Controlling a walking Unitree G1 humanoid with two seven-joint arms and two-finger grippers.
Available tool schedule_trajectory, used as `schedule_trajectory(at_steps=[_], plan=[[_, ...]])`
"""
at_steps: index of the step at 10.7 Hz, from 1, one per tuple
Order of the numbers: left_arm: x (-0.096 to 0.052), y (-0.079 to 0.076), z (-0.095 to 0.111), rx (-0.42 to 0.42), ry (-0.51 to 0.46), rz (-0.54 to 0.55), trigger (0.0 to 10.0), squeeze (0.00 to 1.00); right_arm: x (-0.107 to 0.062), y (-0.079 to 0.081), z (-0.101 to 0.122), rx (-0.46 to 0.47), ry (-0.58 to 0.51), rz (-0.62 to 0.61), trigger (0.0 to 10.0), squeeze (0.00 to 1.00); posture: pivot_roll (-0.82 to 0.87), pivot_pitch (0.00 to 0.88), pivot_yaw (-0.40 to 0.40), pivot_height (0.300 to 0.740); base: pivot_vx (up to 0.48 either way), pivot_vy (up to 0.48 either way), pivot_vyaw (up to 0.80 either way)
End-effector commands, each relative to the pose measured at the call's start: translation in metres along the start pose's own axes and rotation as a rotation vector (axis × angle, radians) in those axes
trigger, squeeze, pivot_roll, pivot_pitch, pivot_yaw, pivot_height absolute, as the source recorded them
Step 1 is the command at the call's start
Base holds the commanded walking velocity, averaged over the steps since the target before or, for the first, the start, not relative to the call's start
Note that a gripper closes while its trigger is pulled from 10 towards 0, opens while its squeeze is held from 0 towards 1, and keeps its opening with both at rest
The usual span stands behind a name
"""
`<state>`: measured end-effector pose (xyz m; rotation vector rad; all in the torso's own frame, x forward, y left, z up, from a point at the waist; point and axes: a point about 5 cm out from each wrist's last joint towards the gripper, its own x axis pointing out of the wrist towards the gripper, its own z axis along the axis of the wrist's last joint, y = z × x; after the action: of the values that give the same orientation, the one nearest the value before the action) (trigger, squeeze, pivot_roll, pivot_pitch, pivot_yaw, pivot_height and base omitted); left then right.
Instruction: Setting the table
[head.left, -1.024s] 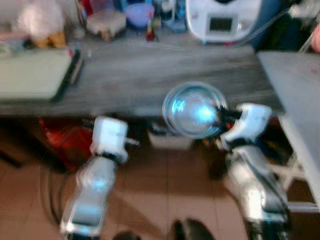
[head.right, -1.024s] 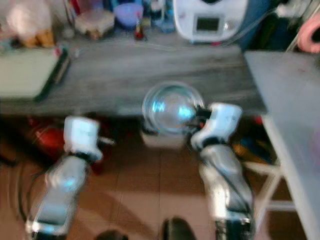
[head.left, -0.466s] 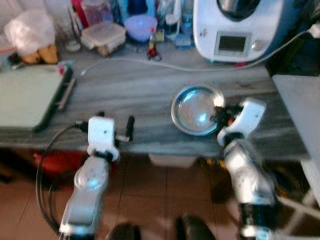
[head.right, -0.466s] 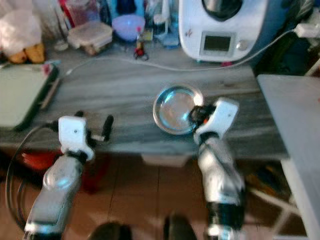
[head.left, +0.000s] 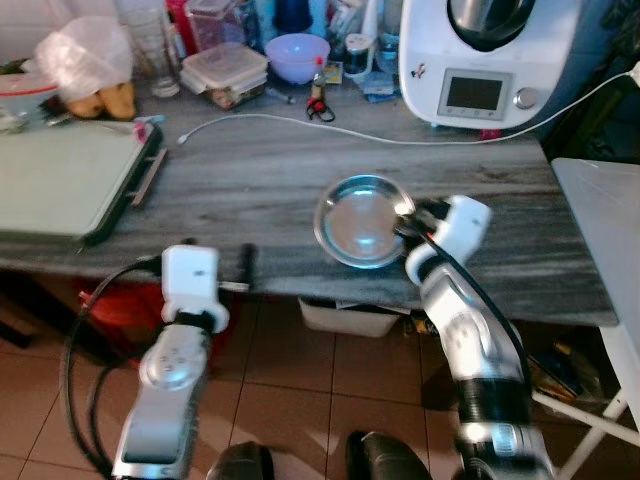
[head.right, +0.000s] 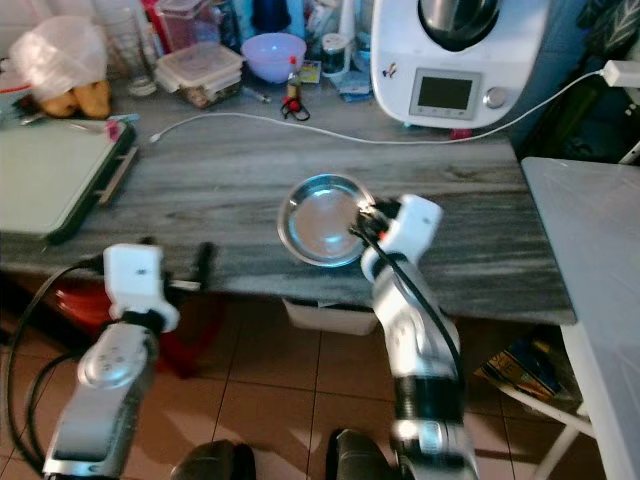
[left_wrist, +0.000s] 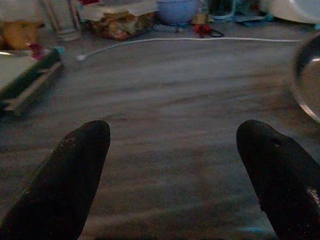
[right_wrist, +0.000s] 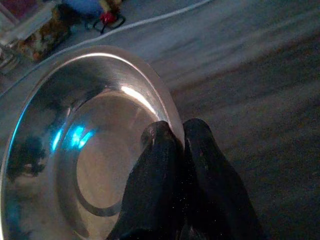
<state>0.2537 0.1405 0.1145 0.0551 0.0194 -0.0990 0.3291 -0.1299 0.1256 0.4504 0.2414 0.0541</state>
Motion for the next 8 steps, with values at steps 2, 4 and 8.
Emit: schedule_trajectory(at_steps=[2,4,8], plan=[[-0.001,-0.002,0.004,-0.022,-0.008,-0.037,10.0,0.00,0.004,-0.011,-0.010,0.022,0.085,-0.048,10.0,0.00,-0.02,0.144,0.009,0.740,0.000,0.000,0.00],[-0.002,-0.006,0.005,-0.028,-0.009,-0.060,10.0,0.00,0.011,-0.010,-0.006,0.031,0.102,-0.028,10.0,1.00,-0.02,0.147,0.011,0.740,0.000,0.000,0.00],[-0.002,-0.007,0.005,-0.030,-0.008,-0.068,10.0,0.00,0.023,0.006,-0.003,0.056,0.133,0.041,10.0,1.00,-0.02,0.148,0.011,0.740,0.000,0.000,0.00]])
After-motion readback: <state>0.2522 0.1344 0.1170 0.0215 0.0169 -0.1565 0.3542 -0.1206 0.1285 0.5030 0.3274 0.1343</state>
